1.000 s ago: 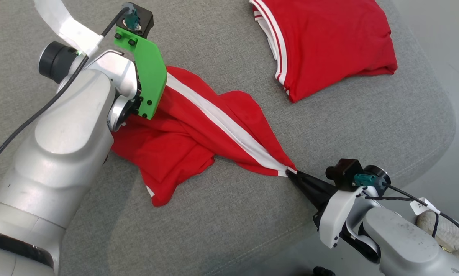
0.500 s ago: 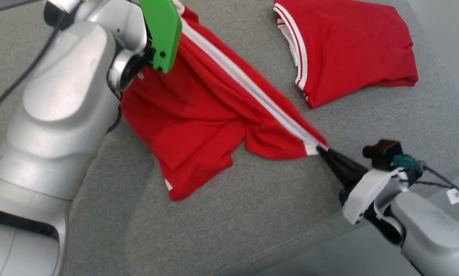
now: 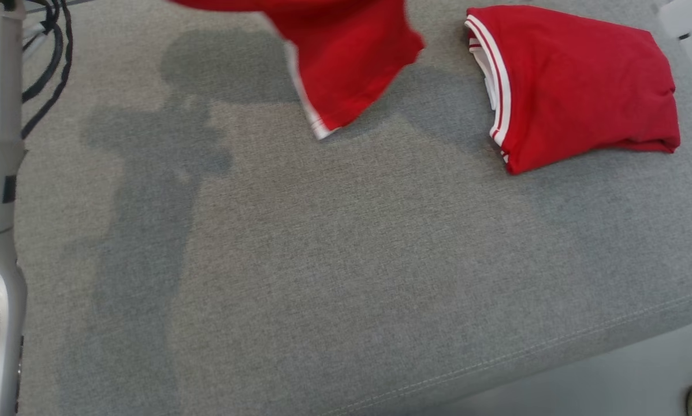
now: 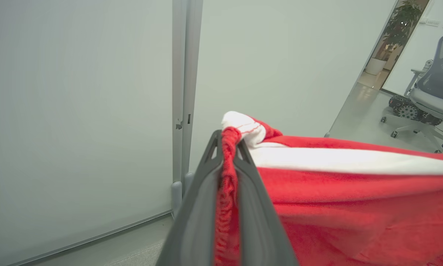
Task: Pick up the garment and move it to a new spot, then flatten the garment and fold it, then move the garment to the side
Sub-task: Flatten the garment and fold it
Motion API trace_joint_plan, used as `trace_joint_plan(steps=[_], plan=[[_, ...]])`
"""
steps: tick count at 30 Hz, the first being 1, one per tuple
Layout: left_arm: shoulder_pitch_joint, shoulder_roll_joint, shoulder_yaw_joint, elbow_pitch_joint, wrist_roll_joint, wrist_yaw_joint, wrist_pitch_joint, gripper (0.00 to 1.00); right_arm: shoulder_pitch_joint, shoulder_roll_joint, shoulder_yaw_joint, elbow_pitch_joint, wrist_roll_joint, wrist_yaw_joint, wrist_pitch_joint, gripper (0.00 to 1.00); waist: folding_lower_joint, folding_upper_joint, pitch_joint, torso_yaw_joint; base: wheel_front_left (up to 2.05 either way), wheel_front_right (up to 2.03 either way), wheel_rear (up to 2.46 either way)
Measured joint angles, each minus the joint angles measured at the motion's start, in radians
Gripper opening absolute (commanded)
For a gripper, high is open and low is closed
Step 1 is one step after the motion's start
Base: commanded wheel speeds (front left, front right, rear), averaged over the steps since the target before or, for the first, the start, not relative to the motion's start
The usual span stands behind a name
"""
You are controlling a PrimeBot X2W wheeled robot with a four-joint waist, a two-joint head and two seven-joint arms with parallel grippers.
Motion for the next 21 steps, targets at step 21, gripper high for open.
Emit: trace_joint_plan(steps=[21], plan=[[0.883,-0.078,0.087,-0.209,-0.184,-0.020,-0.315,0.00,0.603,-0.056,0.074,-0.026,0.243,-0.014,0.085,0.00,-0.0001,0.0000,-0.049,0.154,0.00,0.00,0.00]])
